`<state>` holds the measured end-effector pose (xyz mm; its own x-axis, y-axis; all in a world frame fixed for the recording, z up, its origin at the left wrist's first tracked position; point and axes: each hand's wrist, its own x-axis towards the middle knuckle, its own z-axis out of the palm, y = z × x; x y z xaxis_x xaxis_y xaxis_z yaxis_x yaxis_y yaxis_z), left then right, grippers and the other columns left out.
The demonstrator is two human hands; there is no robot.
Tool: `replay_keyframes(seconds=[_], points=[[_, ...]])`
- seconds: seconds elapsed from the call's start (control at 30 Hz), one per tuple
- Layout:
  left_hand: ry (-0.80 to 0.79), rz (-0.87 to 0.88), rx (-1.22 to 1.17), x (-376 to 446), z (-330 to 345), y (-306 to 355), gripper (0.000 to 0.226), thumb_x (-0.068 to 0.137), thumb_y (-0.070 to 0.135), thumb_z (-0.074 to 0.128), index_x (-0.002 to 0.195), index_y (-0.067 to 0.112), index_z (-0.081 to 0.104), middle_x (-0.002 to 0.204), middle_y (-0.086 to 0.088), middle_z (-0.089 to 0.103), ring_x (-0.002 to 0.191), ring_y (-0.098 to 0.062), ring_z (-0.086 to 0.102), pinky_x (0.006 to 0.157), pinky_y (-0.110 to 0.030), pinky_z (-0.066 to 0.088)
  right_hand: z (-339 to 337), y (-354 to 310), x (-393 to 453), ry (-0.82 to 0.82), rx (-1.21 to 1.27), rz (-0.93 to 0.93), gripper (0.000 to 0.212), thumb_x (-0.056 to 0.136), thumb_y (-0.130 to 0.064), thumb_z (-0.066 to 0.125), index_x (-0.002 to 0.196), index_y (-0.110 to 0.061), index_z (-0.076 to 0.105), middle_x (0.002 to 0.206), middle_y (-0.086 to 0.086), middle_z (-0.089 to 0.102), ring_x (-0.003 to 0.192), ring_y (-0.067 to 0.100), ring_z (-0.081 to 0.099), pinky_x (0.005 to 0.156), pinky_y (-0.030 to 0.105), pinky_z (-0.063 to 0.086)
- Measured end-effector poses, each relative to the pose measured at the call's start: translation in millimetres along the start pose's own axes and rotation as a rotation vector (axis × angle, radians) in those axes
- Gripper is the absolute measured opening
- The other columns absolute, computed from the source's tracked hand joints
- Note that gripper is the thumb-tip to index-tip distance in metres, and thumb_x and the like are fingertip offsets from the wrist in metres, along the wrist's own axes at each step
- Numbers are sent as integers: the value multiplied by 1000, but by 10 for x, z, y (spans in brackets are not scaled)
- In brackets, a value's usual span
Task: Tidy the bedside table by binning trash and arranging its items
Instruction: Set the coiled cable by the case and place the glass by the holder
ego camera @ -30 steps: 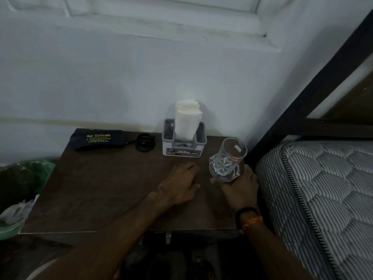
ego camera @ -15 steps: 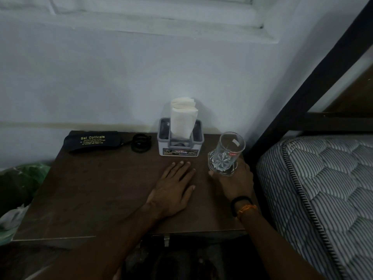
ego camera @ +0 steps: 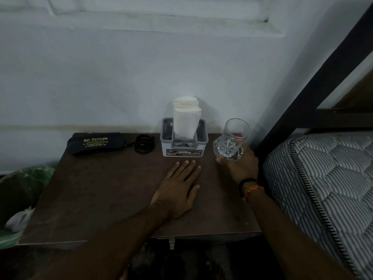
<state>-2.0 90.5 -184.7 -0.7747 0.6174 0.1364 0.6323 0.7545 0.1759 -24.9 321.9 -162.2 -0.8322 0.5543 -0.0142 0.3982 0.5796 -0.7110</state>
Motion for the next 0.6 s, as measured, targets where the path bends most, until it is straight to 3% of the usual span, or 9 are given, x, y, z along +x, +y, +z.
replay_keyframes(seconds=[0.4,0.6], points=[[6,-7,-19,20,-5,-21,58,100,47,24,154,26,22,163,3,19,151,-12,9,124,-38,6,-19,-139,79,-15,79,-41,98,40,-69,76,129,-35,51,125,-6,66,118,23,61,101,47,51],[8,-9,-39,14,-30,-16,58,100,48,24,154,26,21,163,3,18,151,-12,7,124,-37,2,-62,-199,85,-55,154,-53,81,48,-48,82,122,-35,54,122,-4,67,115,23,61,102,42,48]])
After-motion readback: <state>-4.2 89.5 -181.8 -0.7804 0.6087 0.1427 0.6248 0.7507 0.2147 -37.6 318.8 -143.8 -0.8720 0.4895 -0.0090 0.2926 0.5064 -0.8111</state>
